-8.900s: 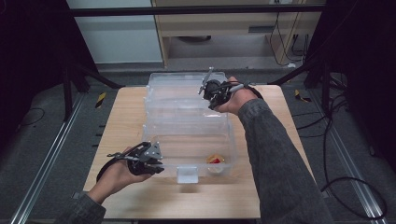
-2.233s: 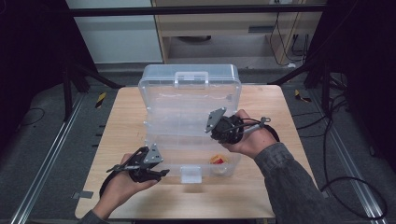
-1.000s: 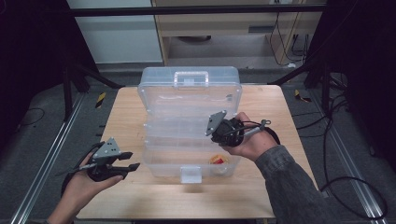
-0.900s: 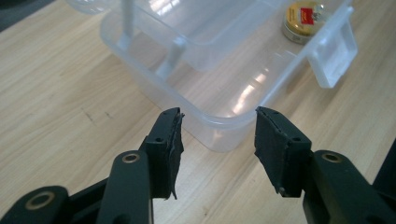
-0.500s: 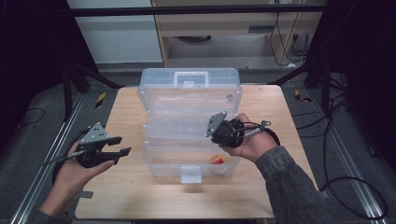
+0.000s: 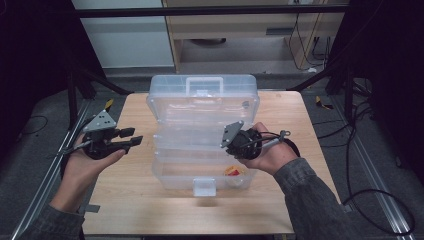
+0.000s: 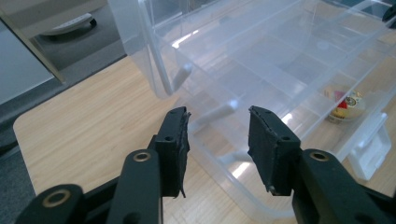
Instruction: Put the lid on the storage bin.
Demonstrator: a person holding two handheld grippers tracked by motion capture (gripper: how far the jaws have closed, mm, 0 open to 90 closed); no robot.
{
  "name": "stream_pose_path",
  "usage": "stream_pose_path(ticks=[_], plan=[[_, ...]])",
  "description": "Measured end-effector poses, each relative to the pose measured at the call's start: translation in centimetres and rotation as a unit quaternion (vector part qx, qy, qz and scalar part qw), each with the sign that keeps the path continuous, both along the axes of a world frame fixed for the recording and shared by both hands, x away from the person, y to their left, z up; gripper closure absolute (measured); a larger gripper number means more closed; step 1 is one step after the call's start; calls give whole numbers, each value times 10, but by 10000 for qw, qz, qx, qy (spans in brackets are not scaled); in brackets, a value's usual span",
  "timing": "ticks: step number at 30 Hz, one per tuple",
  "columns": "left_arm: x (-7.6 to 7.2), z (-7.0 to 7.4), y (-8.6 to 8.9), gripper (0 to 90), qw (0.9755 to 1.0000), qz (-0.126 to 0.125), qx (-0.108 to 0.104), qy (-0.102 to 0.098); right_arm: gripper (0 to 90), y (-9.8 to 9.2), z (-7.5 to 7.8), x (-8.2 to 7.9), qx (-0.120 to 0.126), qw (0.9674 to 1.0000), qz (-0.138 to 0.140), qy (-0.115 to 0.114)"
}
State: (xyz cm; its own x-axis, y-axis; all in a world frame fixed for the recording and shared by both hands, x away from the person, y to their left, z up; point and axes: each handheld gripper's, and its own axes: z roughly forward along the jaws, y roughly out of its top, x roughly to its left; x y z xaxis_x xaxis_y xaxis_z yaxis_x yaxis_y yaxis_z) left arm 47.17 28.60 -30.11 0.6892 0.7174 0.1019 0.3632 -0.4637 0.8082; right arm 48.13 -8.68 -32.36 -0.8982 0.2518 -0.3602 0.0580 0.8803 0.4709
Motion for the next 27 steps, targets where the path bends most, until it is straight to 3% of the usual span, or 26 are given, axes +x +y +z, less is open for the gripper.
stream_pose_path(ticks=[6,12,16,20,27], plan=[[9,7,-7,734,9999,-36,-77,79,826,0,0,0,0,10000,3,-2],[15,11,-13,889,9995,5,-289,146,825,-1,0,0,5,10000,2,-3],[21,10,-16,894,9990,35,-392,192,825,0,0,0,20,10000,1,16],[28,9,-17,888,9977,60,-637,233,825,-1,-1,-1,26,10000,2,21],[35,8,-20,881,9965,105,-774,294,822,-1,-2,-1,24,10000,18,23]])
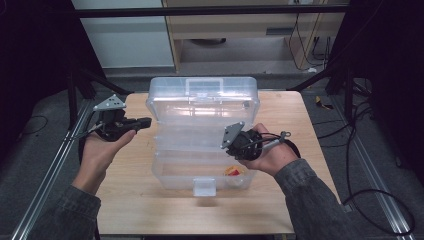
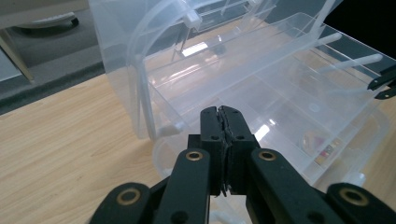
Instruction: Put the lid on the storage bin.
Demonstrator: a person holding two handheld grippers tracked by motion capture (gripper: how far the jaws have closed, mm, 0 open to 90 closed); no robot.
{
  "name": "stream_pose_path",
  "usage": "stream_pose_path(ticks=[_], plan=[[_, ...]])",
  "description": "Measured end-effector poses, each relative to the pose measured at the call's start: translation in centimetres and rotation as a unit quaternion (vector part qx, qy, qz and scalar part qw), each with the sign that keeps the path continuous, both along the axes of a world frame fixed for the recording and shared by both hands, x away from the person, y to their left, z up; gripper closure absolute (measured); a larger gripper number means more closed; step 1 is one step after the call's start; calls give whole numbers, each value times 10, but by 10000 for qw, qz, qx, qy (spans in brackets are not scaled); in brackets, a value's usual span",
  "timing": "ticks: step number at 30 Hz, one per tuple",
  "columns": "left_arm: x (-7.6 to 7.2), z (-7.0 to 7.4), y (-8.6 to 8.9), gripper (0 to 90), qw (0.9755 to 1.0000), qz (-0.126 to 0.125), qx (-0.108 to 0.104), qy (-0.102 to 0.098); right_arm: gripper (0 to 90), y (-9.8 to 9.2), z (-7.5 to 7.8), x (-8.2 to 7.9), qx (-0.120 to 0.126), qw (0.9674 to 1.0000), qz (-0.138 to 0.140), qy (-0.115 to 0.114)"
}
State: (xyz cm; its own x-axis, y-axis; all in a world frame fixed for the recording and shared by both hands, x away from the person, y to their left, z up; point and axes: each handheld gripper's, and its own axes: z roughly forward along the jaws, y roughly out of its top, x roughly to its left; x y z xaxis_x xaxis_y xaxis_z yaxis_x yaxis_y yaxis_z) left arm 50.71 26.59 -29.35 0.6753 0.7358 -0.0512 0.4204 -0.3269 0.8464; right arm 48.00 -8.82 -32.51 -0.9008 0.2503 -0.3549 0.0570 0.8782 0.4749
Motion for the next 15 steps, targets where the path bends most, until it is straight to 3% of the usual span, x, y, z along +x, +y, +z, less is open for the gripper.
stream_pose_path(ticks=[5,15], plan=[[6,0,-3,888,10000,21,49,-2,821,-1,0,0,-14,10000,8,-16],[18,0,-3,893,9998,160,-91,83,818,0,-1,-3,-48,10000,2,-51]])
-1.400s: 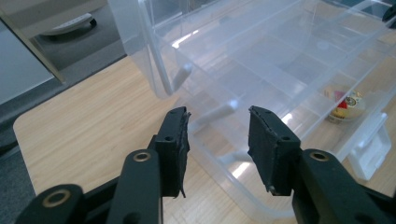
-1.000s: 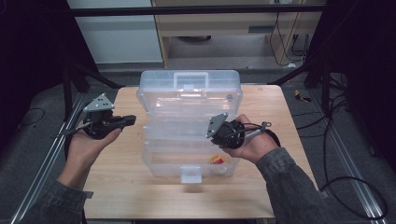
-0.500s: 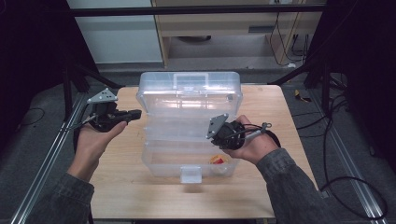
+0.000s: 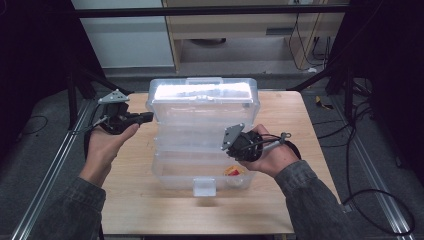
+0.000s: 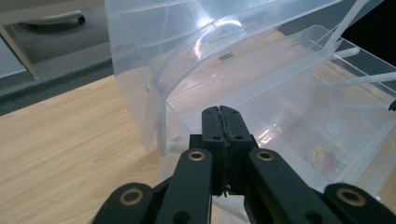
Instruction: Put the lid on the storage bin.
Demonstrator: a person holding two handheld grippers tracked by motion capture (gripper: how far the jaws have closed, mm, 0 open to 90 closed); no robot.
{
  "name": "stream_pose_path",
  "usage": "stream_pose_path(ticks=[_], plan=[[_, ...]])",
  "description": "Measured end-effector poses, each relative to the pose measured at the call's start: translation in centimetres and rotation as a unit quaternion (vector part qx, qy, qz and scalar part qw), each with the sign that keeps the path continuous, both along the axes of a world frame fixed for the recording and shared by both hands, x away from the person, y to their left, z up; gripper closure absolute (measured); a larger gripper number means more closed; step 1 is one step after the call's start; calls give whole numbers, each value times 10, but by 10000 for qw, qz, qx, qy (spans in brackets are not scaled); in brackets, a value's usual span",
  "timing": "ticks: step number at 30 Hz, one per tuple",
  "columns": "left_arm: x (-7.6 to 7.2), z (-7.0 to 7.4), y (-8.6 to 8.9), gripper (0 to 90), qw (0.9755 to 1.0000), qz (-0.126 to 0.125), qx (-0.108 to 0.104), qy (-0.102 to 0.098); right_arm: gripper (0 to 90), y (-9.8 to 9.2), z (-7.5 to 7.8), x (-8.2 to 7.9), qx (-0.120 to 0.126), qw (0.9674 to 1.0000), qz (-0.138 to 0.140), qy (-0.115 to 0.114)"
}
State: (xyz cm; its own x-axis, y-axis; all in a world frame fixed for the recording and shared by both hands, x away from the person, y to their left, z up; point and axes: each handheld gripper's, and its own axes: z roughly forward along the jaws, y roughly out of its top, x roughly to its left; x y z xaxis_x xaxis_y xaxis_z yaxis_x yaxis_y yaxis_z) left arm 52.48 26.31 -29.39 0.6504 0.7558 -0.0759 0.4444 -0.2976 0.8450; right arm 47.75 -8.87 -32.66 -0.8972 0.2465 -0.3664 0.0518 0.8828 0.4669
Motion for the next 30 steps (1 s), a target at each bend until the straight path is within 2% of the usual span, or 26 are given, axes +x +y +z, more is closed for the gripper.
stream_pose_path(ticks=[8,17,30], plan=[[1,0,1,895,9998,60,-161,26,815,0,0,0,-32,10000,-11,17],[-1,0,0,895,9999,57,-116,25,812,0,0,-1,-42,10000,-15,42],[-7,0,1,895,9999,42,-25,133,810,-3,-3,-4,-50,9999,-34,101]])
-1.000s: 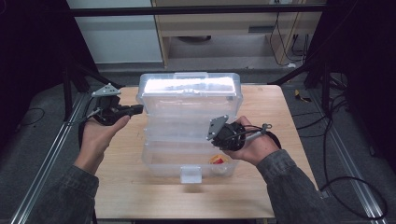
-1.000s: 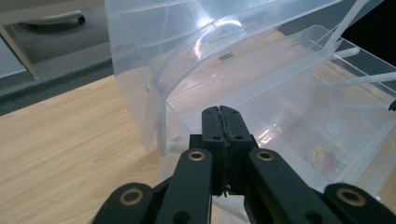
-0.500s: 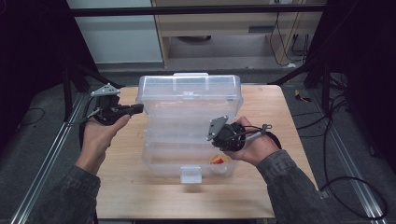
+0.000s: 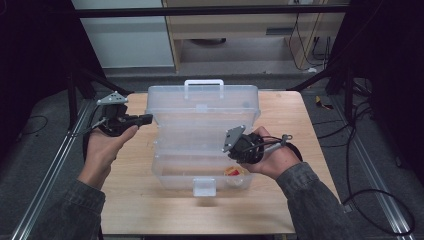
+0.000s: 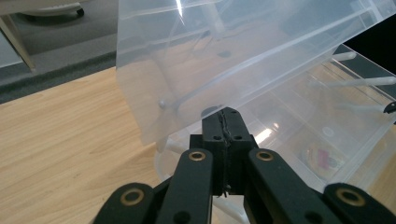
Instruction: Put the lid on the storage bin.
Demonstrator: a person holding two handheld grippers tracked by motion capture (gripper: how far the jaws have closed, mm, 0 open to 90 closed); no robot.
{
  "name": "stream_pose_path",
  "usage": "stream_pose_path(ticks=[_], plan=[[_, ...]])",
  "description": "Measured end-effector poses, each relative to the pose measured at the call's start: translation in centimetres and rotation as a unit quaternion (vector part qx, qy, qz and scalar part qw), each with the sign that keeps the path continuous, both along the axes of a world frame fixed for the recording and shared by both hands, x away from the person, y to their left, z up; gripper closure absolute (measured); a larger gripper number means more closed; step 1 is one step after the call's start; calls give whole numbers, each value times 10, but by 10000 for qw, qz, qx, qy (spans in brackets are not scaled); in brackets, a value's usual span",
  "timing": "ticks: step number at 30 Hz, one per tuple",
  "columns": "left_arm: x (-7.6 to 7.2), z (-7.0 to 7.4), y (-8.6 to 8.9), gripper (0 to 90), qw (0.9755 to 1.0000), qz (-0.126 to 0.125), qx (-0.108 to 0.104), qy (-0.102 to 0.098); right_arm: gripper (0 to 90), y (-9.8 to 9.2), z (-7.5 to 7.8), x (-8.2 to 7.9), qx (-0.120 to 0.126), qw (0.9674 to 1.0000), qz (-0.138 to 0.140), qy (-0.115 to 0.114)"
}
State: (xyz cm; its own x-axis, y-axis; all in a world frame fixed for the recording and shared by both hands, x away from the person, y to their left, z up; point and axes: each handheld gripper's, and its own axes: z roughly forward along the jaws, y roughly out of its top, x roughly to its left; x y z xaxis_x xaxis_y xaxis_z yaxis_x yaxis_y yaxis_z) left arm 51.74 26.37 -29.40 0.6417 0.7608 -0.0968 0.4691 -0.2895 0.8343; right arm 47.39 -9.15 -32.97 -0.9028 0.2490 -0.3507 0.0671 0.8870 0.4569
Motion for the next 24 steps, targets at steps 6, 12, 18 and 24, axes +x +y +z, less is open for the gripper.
stream_pose_path(ticks=[6,12,18,24], plan=[[-3,0,0,895,9999,-47,96,49,809,0,-2,-1,16,10000,-19,23],[-8,-1,0,895,9997,-92,191,131,809,0,-3,-2,-6,10000,5,45],[-13,-2,1,895,9991,-178,290,257,809,1,-5,-4,-38,10000,21,63],[-17,-3,1,894,9988,-230,330,283,807,1,-6,-5,-44,9999,16,95]])
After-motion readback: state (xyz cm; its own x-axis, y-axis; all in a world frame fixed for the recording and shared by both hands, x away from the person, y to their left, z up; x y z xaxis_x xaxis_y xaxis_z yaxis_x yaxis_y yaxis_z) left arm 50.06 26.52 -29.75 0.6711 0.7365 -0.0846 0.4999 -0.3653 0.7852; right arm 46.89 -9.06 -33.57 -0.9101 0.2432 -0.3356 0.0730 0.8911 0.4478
